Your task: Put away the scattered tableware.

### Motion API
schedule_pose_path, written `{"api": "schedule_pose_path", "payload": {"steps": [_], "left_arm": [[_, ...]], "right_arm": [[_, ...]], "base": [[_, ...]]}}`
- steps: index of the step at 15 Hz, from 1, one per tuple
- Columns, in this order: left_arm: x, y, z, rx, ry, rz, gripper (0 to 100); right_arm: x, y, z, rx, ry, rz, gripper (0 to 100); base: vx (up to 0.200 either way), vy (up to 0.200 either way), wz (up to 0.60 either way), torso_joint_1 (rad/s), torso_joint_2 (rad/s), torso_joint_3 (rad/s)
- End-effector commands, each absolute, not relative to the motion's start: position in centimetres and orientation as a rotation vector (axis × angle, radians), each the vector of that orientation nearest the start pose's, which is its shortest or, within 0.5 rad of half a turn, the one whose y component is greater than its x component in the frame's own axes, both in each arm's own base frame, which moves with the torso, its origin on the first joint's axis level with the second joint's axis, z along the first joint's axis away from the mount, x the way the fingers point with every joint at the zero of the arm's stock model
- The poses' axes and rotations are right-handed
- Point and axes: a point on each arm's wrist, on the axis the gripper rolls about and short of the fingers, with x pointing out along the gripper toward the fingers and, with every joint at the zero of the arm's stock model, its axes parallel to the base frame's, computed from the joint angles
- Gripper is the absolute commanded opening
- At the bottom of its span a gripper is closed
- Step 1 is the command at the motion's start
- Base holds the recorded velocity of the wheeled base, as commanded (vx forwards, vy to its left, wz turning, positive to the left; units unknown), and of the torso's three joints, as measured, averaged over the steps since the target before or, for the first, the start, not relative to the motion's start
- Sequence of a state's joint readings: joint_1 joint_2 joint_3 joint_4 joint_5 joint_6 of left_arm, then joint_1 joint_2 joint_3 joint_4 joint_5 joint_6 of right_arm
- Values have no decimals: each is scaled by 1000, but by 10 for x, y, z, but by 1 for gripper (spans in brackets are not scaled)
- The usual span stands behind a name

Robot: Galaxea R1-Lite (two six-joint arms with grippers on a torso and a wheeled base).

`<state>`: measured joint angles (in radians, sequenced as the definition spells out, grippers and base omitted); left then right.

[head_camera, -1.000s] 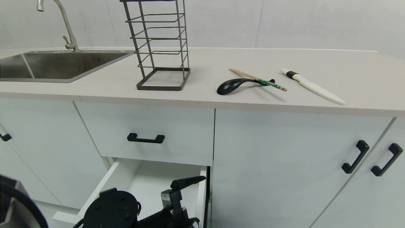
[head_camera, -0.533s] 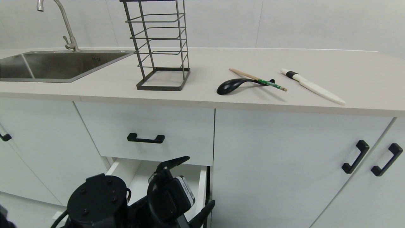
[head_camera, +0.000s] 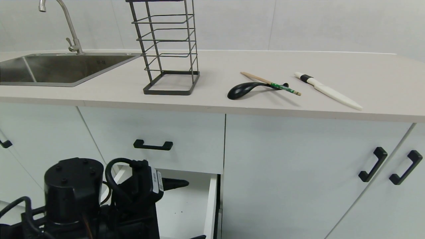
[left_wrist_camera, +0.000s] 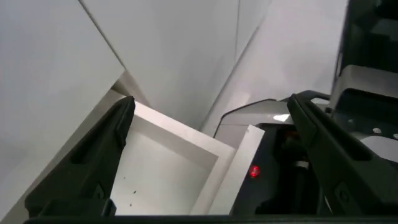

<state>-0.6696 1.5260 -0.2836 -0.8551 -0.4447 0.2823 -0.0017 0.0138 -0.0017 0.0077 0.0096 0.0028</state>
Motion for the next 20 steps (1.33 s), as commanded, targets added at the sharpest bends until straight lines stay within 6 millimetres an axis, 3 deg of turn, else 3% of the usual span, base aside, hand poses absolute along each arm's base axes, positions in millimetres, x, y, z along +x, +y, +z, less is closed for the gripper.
{"api": "schedule_pose_path", "payload": {"steps": [1, 3, 6, 8, 11, 16, 20], "left_arm": [[172, -110, 123, 255, 245, -1088, 100], [167, -103, 122, 299, 209, -1103, 100], [148, -91, 136, 309, 132, -1061, 100], [126, -68, 139, 324, 117, -905, 100], [114, -50, 150, 337, 56, -779, 100], [62, -19, 177, 412, -237, -537, 100], [11, -9, 171, 461, -377, -357, 100]], "right_arm": [[-22, 0, 75, 3, 21, 9, 0], [-22, 0, 75, 3, 21, 8, 0], [-22, 0, 75, 3, 21, 8, 0], [-22, 0, 75, 3, 21, 8, 0], [-22, 0, 75, 3, 21, 9, 0], [-22, 0, 75, 3, 21, 9, 0], [-22, 0, 75, 3, 21, 9, 0]], "base": [[0, 0, 0, 0, 0, 0], [0, 0, 0, 0, 0, 0], [0, 0, 0, 0, 0, 0], [0, 0, 0, 0, 0, 0], [0, 0, 0, 0, 0, 0], [0, 0, 0, 0, 0, 0], [0, 0, 0, 0, 0, 0]]}}
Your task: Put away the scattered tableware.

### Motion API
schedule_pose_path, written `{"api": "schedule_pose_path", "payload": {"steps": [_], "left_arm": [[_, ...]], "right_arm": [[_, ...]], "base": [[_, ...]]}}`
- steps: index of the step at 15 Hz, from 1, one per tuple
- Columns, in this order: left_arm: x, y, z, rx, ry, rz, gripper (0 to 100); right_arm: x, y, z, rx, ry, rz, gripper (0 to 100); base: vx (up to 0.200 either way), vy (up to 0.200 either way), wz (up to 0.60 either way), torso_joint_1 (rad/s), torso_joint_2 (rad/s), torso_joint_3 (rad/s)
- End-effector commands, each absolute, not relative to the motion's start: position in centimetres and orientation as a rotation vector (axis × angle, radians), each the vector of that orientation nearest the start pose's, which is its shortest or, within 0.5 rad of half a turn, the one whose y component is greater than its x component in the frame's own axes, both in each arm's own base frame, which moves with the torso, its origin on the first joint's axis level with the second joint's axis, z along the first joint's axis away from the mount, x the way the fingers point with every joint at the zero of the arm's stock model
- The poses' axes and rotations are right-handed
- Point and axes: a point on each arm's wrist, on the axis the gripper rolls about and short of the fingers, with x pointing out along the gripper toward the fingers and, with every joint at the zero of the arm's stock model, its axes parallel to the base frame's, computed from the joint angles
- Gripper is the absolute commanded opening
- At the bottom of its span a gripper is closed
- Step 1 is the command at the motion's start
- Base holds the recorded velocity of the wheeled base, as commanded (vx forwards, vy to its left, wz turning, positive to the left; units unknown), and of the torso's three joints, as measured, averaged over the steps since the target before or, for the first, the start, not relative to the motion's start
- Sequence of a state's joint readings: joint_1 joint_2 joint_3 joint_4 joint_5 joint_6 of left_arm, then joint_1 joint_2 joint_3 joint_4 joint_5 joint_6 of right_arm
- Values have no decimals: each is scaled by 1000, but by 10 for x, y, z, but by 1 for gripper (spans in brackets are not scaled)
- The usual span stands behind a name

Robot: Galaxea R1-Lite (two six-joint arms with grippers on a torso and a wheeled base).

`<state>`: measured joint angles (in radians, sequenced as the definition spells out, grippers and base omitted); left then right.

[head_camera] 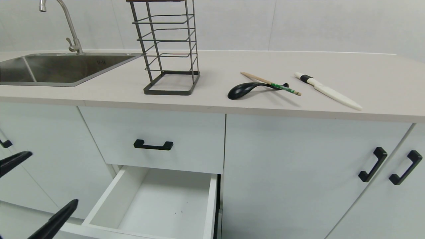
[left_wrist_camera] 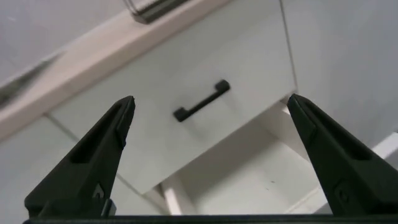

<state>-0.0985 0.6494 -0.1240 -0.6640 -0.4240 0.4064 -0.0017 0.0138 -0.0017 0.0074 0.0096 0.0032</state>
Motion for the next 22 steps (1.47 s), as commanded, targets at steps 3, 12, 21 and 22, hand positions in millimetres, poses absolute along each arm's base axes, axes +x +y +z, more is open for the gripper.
{"api": "schedule_pose_path", "payload": {"steps": [3, 12, 21, 22], "left_arm": [[-14, -10, 155, 463, -387, -326, 100], [-25, -6, 93, 355, -216, -237, 100], [-23, -4, 82, -37, -59, -188, 100], [-23, -4, 82, -83, -56, -188, 100]], "right_arm": [[-22, 0, 75, 3, 21, 9, 0], [-22, 0, 75, 3, 21, 9, 0], [-22, 0, 75, 3, 21, 8, 0], [-22, 0, 75, 3, 21, 8, 0]], "base": [[0, 0, 0, 0, 0, 0], [0, 0, 0, 0, 0, 0], [0, 0, 0, 0, 0, 0], [0, 0, 0, 0, 0, 0]]}}
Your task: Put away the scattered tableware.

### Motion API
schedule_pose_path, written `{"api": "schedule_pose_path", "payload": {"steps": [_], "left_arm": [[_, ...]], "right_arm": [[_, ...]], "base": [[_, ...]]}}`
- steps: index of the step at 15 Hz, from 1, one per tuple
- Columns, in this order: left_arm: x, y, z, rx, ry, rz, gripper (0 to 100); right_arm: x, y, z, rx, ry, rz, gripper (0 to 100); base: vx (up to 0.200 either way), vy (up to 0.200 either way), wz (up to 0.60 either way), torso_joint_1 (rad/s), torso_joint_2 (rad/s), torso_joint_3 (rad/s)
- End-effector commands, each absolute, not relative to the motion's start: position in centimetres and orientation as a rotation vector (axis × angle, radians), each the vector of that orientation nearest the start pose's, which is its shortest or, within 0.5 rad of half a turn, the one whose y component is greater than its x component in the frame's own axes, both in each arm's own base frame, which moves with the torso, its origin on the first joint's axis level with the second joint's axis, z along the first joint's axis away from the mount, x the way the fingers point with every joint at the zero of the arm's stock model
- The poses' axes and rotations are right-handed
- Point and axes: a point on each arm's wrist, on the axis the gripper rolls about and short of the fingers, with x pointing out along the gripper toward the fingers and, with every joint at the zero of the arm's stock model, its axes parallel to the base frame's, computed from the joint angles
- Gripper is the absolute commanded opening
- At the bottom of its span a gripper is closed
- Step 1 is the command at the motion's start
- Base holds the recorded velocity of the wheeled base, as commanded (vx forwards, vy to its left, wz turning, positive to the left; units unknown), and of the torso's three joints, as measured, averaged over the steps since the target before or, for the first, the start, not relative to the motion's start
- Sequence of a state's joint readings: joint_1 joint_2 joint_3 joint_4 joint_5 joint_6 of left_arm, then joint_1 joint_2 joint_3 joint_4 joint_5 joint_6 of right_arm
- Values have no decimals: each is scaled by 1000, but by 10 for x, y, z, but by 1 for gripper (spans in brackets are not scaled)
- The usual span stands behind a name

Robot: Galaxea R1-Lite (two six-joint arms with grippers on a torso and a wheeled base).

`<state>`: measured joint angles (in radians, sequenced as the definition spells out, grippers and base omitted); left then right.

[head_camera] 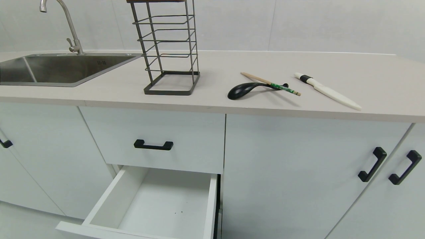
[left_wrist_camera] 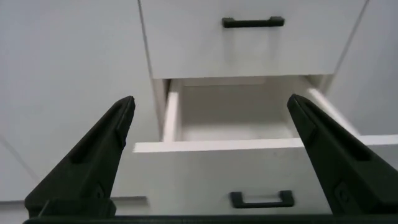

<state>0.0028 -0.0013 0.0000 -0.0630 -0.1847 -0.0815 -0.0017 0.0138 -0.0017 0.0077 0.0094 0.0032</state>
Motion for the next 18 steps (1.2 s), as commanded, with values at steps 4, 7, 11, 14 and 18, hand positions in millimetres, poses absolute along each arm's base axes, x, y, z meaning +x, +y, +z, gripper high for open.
{"api": "schedule_pose_path", "payload": {"steps": [4, 7, 11, 14, 18], "left_arm": [[-23, 1, 81, -73, -56, 58, 100], [-23, 0, 75, 5, 8, 8, 100], [-23, 0, 75, 18, 1, -8, 100], [-23, 0, 75, 12, 1, -9, 100], [-23, 0, 75, 11, 1, -9, 100]], "right_arm": [[-22, 0, 75, 3, 21, 9, 0], [-22, 0, 75, 3, 21, 9, 0], [-22, 0, 75, 3, 21, 9, 0], [-22, 0, 75, 3, 21, 9, 0], [-22, 0, 75, 3, 21, 9, 0]], "base": [[0, 0, 0, 0, 0, 0], [0, 0, 0, 0, 0, 0], [0, 0, 0, 0, 0, 0], [0, 0, 0, 0, 0, 0], [0, 0, 0, 0, 0, 0]]}}
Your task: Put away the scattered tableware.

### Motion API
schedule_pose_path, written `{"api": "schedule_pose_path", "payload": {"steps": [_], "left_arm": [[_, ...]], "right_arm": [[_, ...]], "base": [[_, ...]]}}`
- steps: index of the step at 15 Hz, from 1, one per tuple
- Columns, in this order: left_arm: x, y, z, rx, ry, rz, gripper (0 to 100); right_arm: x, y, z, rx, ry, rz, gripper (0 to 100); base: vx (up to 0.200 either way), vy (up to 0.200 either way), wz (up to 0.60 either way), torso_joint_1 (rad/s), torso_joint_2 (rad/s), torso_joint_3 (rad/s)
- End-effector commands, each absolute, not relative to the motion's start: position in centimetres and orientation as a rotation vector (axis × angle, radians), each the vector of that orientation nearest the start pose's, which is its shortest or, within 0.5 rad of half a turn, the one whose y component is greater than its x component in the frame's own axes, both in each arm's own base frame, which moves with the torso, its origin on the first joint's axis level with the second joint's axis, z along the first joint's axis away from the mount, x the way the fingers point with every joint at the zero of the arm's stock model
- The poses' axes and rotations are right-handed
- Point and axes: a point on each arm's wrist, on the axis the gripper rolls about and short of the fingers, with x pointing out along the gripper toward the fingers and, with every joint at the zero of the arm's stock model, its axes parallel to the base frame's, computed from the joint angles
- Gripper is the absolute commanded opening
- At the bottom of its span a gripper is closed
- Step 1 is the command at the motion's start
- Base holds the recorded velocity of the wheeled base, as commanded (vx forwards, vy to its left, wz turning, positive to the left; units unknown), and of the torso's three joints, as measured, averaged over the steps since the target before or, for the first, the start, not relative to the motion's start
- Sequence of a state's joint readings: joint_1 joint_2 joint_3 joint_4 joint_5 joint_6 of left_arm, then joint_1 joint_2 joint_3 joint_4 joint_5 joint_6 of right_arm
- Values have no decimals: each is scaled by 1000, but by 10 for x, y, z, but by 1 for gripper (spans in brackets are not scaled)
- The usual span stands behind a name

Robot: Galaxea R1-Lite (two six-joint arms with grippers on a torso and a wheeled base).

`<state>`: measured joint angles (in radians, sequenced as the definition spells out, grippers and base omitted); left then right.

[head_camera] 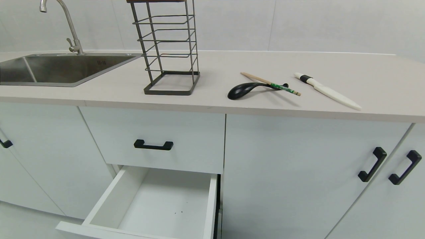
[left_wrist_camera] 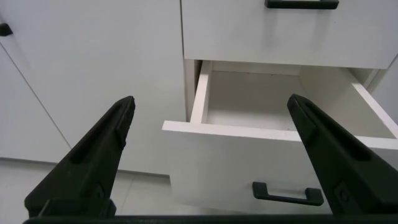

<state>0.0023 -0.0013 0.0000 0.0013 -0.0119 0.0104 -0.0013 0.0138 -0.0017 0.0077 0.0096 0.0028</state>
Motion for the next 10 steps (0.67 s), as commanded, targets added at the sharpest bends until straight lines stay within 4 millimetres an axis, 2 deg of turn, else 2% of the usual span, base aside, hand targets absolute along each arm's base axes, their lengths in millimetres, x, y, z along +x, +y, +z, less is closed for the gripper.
{"api": "schedule_pose_path", "payload": {"steps": [1, 10], "left_arm": [[-23, 0, 75, 11, 1, -9, 100], [-23, 0, 75, 11, 0, -6, 100]], "right_arm": [[-22, 0, 75, 3, 21, 11, 0], [-22, 0, 75, 2, 21, 11, 0]], "base": [[0, 0, 0, 0, 0, 0], [0, 0, 0, 0, 0, 0]]}}
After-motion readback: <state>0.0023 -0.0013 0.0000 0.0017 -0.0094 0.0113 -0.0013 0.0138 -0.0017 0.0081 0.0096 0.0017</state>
